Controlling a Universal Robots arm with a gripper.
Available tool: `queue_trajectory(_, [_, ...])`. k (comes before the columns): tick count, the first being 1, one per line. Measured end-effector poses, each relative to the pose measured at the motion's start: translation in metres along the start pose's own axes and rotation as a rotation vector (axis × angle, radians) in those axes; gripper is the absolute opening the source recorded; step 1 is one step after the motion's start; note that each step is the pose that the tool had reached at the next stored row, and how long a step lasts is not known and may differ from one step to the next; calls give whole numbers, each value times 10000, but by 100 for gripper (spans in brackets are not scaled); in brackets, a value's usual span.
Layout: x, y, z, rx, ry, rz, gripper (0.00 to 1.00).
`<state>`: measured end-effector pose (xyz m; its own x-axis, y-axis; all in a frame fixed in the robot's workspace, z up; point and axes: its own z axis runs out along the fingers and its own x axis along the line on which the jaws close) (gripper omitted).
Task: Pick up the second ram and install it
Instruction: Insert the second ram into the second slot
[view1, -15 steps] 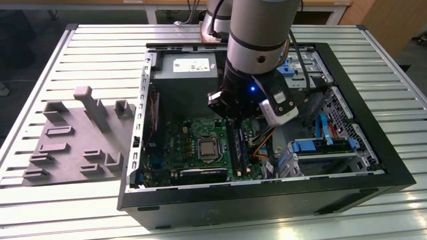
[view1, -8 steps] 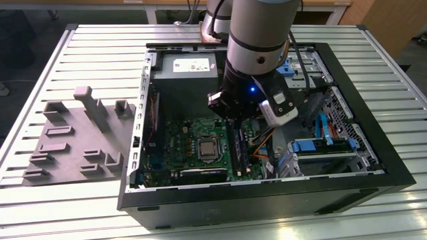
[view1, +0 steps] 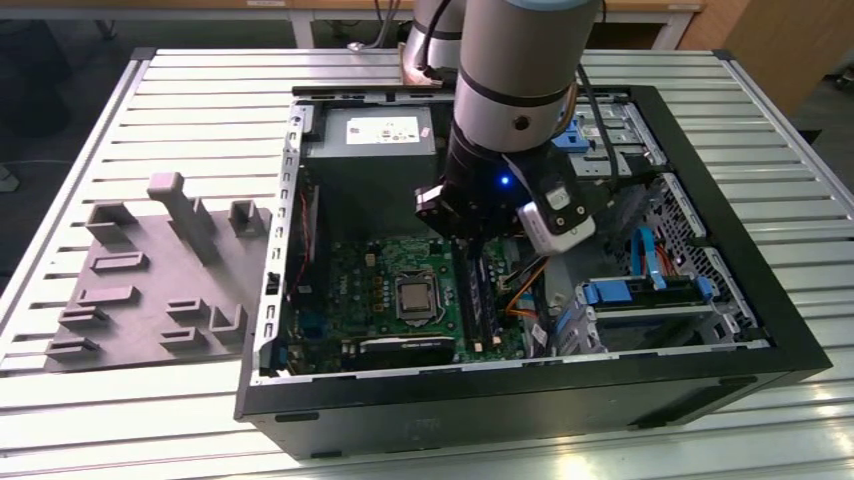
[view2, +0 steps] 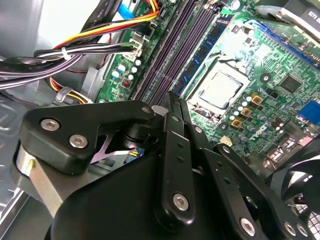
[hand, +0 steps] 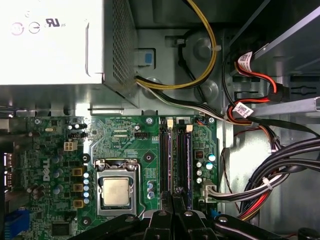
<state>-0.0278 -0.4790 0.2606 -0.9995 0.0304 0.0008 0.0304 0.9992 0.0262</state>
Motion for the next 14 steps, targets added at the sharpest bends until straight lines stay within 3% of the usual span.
queue_trajectory(14, [-8,-10,39,0,0,0,12])
